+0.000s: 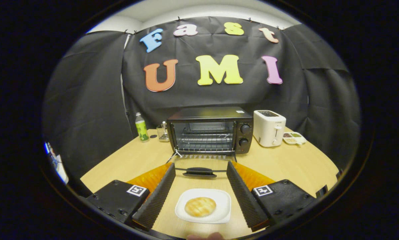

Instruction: Open the toaster oven, put the food inside, and close the toaster oven door.

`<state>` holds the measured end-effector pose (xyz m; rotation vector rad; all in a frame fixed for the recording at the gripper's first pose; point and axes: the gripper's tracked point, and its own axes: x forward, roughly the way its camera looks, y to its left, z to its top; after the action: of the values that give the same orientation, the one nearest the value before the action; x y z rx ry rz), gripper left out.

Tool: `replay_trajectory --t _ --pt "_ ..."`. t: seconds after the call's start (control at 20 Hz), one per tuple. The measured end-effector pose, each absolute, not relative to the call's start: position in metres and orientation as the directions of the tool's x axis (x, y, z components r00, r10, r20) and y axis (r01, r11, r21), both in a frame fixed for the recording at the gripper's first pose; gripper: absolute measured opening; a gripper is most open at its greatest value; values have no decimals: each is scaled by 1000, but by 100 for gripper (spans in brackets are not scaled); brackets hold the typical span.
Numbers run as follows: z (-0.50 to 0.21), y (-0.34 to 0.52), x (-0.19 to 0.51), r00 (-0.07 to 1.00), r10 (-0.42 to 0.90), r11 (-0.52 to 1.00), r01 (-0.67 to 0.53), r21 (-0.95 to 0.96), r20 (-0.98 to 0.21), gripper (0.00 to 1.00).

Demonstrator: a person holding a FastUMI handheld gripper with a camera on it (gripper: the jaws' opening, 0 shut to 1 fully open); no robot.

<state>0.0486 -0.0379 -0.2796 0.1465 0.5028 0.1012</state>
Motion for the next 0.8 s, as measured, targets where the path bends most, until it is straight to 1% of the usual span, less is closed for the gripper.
replay_trajectory --t 0.25,0.5,0.8 --pt "-308 -31 18 862 164 986 -124 115 -480 100" --pt "-343 -33 2 845 141 990 -113 85 -515 100" --pt "-391 -25 -7 784 150 989 -121 89 -602 100"
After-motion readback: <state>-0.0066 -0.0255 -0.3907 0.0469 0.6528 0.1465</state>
